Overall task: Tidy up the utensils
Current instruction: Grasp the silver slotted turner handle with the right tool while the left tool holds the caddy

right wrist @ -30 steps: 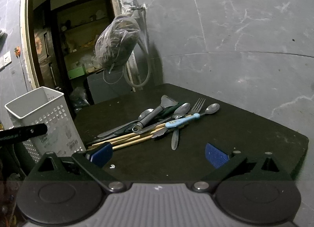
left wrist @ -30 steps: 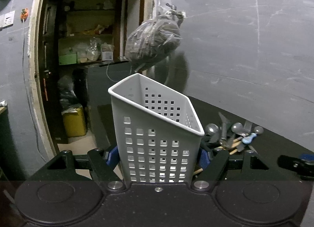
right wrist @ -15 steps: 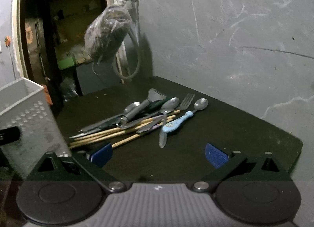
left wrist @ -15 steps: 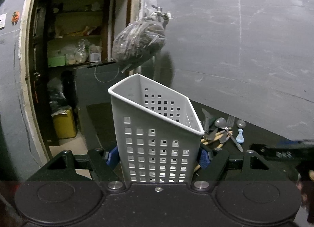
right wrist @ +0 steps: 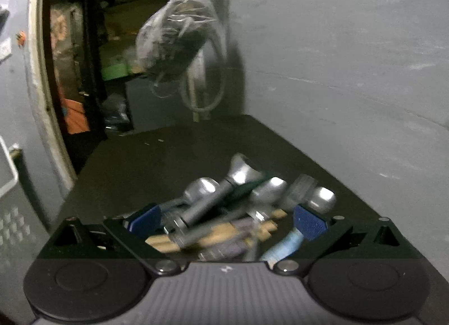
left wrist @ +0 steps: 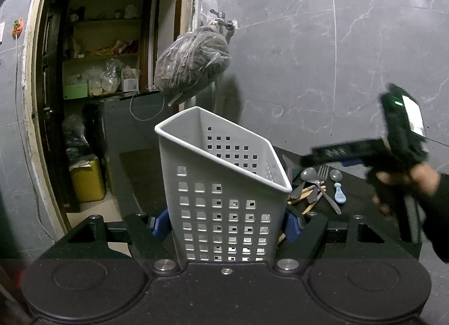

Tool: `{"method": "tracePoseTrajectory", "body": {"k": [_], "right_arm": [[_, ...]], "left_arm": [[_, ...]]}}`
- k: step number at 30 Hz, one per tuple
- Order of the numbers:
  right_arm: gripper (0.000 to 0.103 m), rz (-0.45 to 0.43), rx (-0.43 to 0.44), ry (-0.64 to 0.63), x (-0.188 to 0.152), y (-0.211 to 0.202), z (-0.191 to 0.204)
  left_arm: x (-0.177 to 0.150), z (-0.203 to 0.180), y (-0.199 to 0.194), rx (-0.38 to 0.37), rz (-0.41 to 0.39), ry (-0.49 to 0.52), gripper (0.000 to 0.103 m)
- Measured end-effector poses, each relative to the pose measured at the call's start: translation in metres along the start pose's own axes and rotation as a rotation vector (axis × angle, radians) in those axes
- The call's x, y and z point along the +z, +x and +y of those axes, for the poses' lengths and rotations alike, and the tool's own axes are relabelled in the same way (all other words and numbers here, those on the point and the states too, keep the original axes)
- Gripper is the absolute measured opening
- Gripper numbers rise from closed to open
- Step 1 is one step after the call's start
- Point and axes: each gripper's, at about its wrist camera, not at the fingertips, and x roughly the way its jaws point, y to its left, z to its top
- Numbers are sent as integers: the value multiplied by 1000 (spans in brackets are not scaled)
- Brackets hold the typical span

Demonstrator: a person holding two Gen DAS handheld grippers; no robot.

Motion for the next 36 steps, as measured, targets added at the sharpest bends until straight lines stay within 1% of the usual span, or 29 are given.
{"method": "tracePoseTrajectory", "body": {"k": [4,8,10,11,14,18,20,22,25,28,34,36], "right_arm": [[103,68,50,59,18,37,-4],[101,124,53,121,32,68,-9],[92,148,26,164,37,81,-12],[91,157,25,176,39,87,-14],[81,173,-3,207,44,100,-20],[59,198,-36,242,44,115,-27],[56,209,-41,247,43,119,-27],[49,223,-51,244,41,123,-28],[47,245,-35,254,39,127,-29],[43,255,-45,249,39,133,-27],[43,264,-35,261,39,136,-29],[46,276,-32,260,40,139,-30]], "left_arm": [[0,1,0,-1,0,-3,77],[0,1,0,-2,0,-4,77],[0,2,0,-4,-1,-8,77],[0,2,0,-4,-1,-9,77],[0,2,0,-5,-2,-11,77],[0,1,1,-5,-2,-12,77],[0,1,1,-5,-3,-11,77],[0,1,1,-5,-2,-11,77],[0,1,1,-5,-2,-11,77],[-1,2,1,-5,-3,-11,77],[-1,2,0,-5,-3,-11,77],[-1,2,0,-5,-3,-11,77]]}}
